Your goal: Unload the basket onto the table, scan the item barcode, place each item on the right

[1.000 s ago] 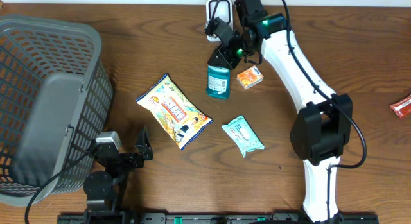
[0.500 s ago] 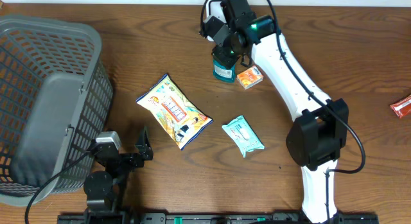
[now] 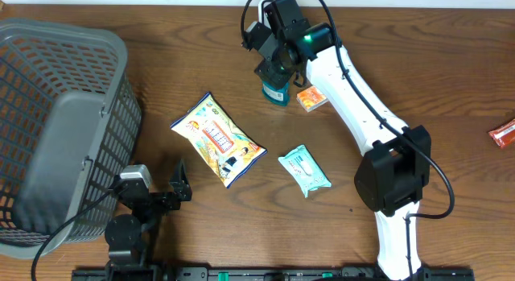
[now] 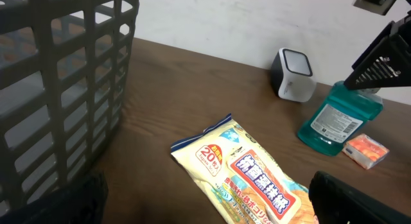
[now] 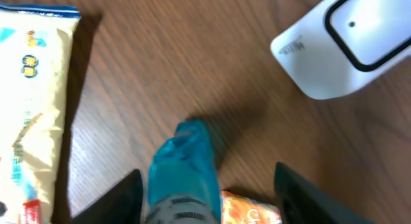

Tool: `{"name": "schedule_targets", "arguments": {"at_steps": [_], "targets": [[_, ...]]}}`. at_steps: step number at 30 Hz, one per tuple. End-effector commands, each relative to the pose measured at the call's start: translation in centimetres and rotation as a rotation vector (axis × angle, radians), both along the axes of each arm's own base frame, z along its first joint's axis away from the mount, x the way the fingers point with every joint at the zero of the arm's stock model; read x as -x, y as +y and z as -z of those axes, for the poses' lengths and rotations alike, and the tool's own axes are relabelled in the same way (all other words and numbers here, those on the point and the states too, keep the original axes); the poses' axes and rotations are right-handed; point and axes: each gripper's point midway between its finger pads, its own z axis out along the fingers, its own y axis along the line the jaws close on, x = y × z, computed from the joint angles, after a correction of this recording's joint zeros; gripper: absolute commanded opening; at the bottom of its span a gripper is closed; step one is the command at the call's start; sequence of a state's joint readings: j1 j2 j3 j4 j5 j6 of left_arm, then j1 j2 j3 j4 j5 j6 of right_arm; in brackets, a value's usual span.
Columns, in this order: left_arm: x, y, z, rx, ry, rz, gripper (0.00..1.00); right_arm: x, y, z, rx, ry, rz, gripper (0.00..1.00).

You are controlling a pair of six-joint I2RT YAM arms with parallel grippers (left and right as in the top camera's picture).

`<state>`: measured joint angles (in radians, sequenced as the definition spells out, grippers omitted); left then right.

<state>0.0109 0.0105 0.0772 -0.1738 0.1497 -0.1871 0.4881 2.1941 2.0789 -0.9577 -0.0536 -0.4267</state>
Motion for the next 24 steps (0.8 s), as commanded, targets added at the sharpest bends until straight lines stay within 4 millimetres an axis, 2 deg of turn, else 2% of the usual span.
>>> {"name": "schedule_targets", "arguments": {"at_steps": [1, 12, 17, 19, 24], "targets": [[0.1, 0.0, 1.3, 0.009, 0.042, -0.003, 1.00, -0.7, -0.6, -2.0, 0.010, -0.061, 0.045, 0.66], [0.1, 0.0, 1.3, 0.009, 0.042, -0.003, 1.00, -1.0, -0.9, -2.7, 0.013, -0.087, 0.064, 0.72], [0.1, 0.0, 1.3, 0.009, 0.042, -0.003, 1.00, -0.8, -1.0, -5.2, -0.029, -0.122, 0.094, 0.77], [0.1, 0.0, 1.3, 0.009, 0.042, -0.003, 1.00, -0.6, -1.1, -6.8, -0.047, -0.149, 0.097, 0.80], [0.1, 0.0, 1.3, 0.008, 0.042, -0.003, 1.00, -0.1, -1.3, -7.0, -0.028, -0.145, 0.073, 0.90]]}}
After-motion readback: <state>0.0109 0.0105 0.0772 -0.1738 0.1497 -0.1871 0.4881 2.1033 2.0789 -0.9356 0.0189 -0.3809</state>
